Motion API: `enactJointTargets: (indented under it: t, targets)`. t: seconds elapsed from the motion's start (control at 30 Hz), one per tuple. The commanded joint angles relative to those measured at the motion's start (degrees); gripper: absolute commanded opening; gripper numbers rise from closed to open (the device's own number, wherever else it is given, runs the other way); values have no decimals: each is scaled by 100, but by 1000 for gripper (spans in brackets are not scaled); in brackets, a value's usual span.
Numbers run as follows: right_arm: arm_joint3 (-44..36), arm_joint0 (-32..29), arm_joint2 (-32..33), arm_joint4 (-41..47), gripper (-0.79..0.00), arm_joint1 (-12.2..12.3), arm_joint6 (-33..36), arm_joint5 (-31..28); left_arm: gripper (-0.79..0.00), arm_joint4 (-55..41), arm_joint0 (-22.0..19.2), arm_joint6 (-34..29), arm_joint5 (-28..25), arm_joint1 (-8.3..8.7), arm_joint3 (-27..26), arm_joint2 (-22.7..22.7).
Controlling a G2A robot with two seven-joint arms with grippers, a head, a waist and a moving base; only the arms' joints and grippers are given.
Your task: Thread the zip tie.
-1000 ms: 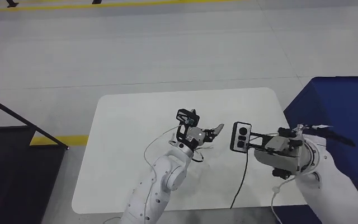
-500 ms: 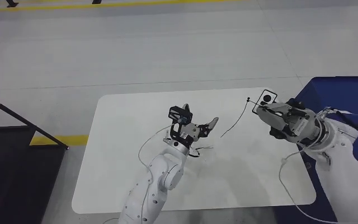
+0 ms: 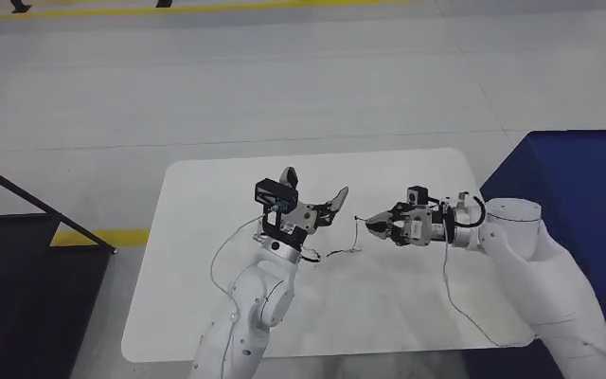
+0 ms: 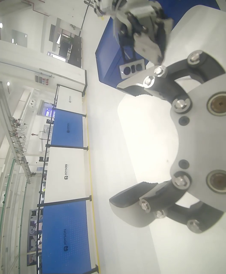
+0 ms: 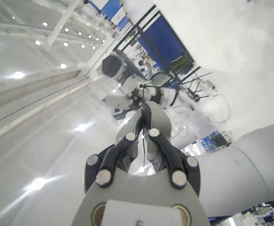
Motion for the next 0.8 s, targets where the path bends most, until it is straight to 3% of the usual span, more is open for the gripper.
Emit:
enactJointTargets:
  t: [0.0, 0.2, 0.27, 0.3, 0.33, 0.57, 0.77]
  targets:
    - [302, 231, -318, -272, -785, -50, -98, -185, 0, 0, 0, 0, -1, 0, 0, 0]
    - [924, 686, -896, -256, -785, -231, -100, -677, 0, 0, 0, 0, -1, 0, 0, 0]
    - [1070, 779, -1006, -237, -422, -280, -147, -834, 0, 0, 0, 0, -1, 0, 0, 0]
    - [1129, 811, -1055, -260, -175, -299, -190, -900, 0, 0, 0, 0, -1, 0, 0, 0]
    - [1155, 842, -1087, -284, 0, -316, -224, -1012, 0, 0, 0, 0, -1, 0, 0, 0]
    - [1260, 895, -1176, -293, 0, -370, -93, -1321, 0, 0, 0, 0, -1, 0, 0, 0]
    - [950, 649, -521, -400, 0, -216, 326, -2041, 0, 0, 0, 0, -1, 0, 0, 0]
